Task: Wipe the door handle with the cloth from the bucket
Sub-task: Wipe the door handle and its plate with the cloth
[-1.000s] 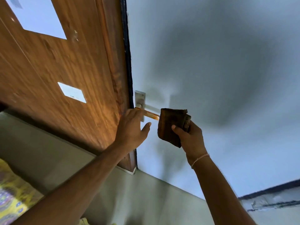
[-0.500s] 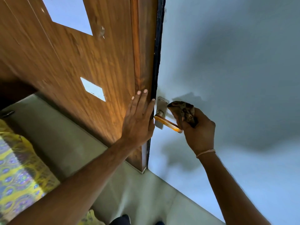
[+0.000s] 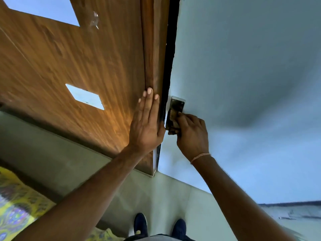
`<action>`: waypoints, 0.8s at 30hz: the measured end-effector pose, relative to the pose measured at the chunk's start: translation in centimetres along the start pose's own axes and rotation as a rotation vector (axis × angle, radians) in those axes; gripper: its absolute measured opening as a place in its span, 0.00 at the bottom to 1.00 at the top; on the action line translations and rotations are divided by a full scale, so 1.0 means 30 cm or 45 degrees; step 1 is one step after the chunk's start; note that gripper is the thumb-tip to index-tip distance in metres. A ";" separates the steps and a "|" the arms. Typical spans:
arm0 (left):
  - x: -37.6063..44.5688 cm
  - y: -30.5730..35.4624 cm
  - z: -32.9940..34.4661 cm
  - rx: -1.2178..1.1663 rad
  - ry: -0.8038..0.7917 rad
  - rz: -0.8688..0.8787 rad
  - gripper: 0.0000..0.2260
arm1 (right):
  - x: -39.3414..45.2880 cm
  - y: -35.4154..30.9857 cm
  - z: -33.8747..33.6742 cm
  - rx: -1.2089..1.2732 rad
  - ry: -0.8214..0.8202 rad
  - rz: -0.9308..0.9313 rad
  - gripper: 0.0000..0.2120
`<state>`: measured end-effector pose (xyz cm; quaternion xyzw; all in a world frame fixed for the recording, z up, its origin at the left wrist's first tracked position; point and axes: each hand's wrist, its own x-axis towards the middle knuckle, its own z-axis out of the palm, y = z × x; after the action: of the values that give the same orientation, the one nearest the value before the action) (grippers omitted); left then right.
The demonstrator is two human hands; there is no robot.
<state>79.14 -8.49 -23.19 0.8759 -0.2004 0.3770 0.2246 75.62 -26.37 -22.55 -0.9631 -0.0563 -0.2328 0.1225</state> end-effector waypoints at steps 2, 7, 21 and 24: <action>-0.005 -0.014 0.009 -0.003 0.017 0.037 0.42 | -0.011 -0.010 0.013 -0.045 -0.021 0.000 0.23; -0.016 -0.035 0.041 -0.033 0.018 0.090 0.38 | -0.069 0.042 0.015 -0.087 0.046 0.088 0.28; -0.004 -0.054 0.053 -0.178 -0.020 0.098 0.32 | -0.124 0.007 0.012 -0.249 0.120 0.314 0.27; -0.004 -0.058 0.052 -0.203 -0.019 0.108 0.32 | -0.043 -0.093 0.064 -0.227 0.164 0.237 0.26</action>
<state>80.85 -7.90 -24.66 0.8488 -0.2683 0.3627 0.2758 74.86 -23.23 -24.22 -0.9544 0.0623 -0.2856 0.0609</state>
